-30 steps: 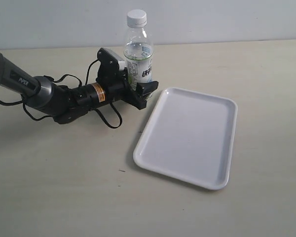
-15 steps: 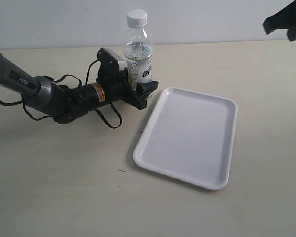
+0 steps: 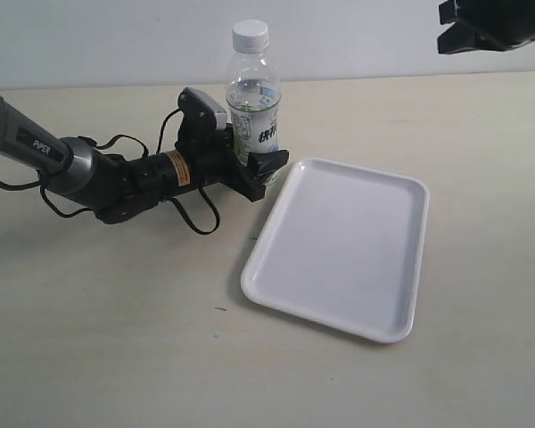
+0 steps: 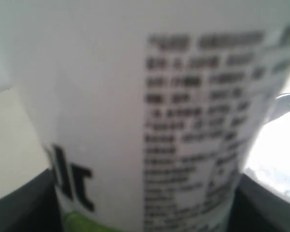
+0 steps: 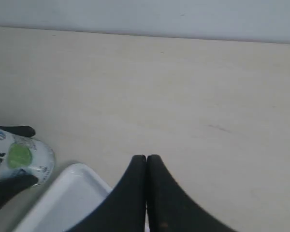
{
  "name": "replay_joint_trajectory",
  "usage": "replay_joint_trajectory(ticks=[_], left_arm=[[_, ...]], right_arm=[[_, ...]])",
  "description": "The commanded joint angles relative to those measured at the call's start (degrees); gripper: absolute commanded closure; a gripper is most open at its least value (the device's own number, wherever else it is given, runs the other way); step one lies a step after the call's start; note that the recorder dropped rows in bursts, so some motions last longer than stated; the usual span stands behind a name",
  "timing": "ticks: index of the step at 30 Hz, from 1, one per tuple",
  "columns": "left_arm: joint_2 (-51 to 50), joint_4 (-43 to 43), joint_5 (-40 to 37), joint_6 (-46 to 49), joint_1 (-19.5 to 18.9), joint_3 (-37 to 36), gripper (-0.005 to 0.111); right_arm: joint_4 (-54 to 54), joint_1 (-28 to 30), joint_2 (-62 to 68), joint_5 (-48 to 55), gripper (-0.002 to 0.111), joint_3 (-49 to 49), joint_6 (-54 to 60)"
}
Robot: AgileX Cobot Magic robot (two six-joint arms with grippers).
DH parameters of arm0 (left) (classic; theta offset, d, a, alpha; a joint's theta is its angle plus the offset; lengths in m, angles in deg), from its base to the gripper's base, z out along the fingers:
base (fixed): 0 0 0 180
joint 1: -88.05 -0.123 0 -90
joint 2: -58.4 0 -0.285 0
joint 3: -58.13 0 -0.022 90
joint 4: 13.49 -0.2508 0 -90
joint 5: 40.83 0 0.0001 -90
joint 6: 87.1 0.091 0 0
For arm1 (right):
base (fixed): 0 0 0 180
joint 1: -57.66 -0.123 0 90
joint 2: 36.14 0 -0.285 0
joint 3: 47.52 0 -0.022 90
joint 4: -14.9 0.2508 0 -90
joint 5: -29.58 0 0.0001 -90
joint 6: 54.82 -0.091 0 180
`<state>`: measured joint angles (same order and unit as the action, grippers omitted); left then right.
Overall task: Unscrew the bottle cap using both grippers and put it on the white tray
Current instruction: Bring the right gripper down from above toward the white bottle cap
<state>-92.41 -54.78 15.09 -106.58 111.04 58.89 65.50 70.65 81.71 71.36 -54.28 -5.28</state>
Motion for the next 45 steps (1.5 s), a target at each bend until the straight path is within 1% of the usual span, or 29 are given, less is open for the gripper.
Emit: replay_joint_trajectory(ticks=[1,2,3,4,5,6,7,10,14,17,21,26,29,31,36,37,41,45], left_arm=[[0.40,-0.77,-0.23,-0.30,0.36,0.14,0.107],[0.40,-0.94,-0.35,-0.30,0.36,0.14,0.107],[0.40,-0.94,-0.92,-0.30,0.36,0.14,0.107],[0.40,-0.94,-0.92,-0.30,0.36,0.14,0.107],[0.40,-0.94,-1.24,-0.30,0.36,0.14,0.107],[0.40,-0.94,-1.36,-0.30,0.36,0.14,0.107],[0.40,-1.17,-1.33,-0.30,0.36,0.14,0.107],[0.40,-1.17,-1.33,-0.30,0.36,0.14,0.107],[0.40,-1.17,-1.33,-0.30,0.36,0.14,0.107],[0.40,-0.03,-1.38,-0.30,0.36,0.14,0.107],[0.40,0.36,-1.27,-0.30,0.36,0.14,0.107],[0.40,0.36,-0.87,-0.30,0.36,0.14,0.107],[0.40,0.36,-0.87,-0.30,0.36,0.14,0.107],[0.40,0.60,-0.87,-0.30,0.36,0.14,0.107],[0.40,0.79,-0.87,-0.30,0.36,0.14,0.107],[0.40,0.79,-0.87,-0.30,0.36,0.14,0.107],[0.40,0.79,-0.87,-0.30,0.36,0.14,0.107],[0.40,0.79,-0.87,-0.30,0.36,0.14,0.107]], right_arm=[[-1.57,-0.02,3.51,9.95,0.108,-10.86,-4.73],[-3.78,-0.38,3.94,10.94,0.108,-12.96,-6.66],[-9.87,-1.99,4.79,11.59,0.108,-16.31,-10.29],[-13.25,-3.13,5.20,11.68,0.106,-17.87,-12.09],[-17.81,-5.73,5.92,11.85,0.100,-20.55,-14.39],[-19.50,-7.00,6.21,11.92,0.096,-21.47,-14.90],[-20.89,-9.14,6.67,11.92,0.088,-22.63,-15.19],[-20.66,-12.98,6.77,8.63,0.064,-22.92,-12.65],[-16.28,-14.38,6.77,6.13,0.049,-22.92,-10.34],[-12.07,-14.38,6.40,7.96,0.047,-22.92,-8.06],[-8.93,-14.38,6.28,10.49,0.039,-22.92,-6.97],[-7.16,-14.38,5.08,12.76,0.040,-22.92,-6.09],[-8.50,-14.38,3.83,14.77,0.041,-22.92,-9.08],[-10.83,-15.03,3.22,16.48,0.039,-23.33,-11.68],[-24.76,-19.82,3.06,18.55,0.038,-26.38,-19.97],[-26.00,-20.75,3.06,18.55,0.038,-26.57,-20.50],[-26.88,-24.45,3.06,18.06,0.037,-26.69,-20.96],[-27.15,-27.64,3.06,14.16,0.036,-26.69,-21.77]])
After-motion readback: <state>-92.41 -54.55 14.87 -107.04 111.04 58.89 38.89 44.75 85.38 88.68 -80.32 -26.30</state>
